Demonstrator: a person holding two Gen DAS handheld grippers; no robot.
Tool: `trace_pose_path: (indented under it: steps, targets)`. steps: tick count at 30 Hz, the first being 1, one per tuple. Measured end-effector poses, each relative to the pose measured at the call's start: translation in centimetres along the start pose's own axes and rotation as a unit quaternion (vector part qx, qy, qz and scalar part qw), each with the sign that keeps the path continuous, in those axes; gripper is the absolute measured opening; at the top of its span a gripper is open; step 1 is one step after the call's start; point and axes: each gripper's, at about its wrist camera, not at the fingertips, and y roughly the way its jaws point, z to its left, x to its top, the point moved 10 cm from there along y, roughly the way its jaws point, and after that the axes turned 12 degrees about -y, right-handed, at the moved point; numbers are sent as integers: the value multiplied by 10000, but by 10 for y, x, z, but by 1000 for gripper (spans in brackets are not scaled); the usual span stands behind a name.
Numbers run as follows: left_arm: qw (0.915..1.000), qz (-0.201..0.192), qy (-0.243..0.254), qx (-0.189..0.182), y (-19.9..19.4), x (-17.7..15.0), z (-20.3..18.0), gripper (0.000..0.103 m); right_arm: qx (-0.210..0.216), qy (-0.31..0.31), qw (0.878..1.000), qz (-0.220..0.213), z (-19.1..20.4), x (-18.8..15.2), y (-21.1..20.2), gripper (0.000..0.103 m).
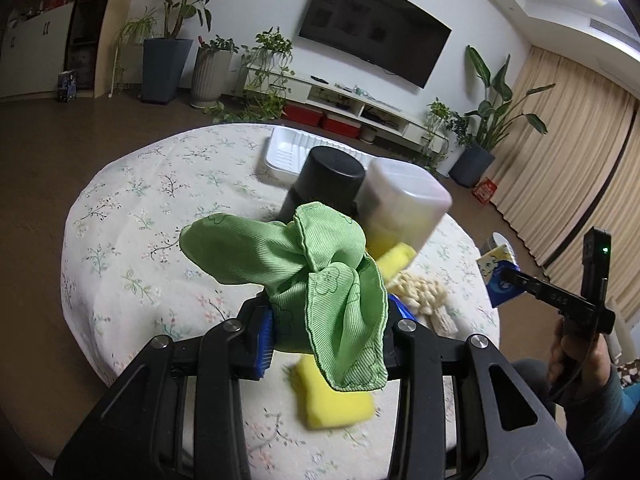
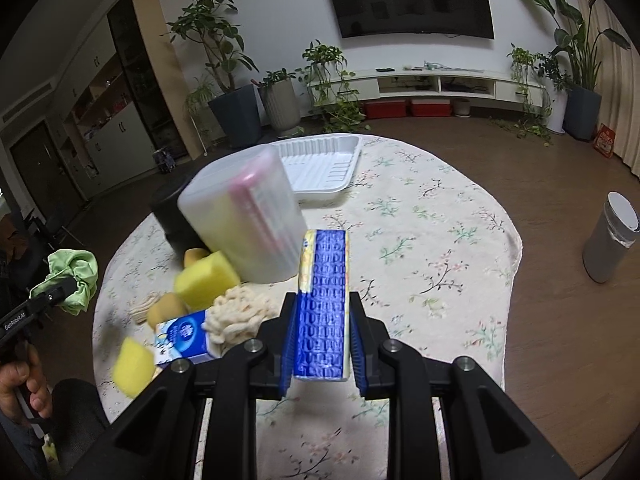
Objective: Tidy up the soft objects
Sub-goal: 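Carry the green cloth and blue tissue pack over the white tray with both tools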
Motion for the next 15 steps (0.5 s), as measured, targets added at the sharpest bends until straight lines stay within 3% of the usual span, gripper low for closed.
trace_pose_path:
  steps: [6, 10, 15]
  targets:
    - [9998, -99, 153, 66, 9, 16, 0, 33, -140, -111, 9998, 67, -14, 7, 12, 25]
    - [9987, -343, 318, 187, 8, 52, 8, 33, -328, -146, 9993, 46, -36, 23, 18, 25]
    - [9962, -467, 638, 373, 30, 110, 20, 33, -611, -195, 9979, 11, -80, 66, 38, 25]
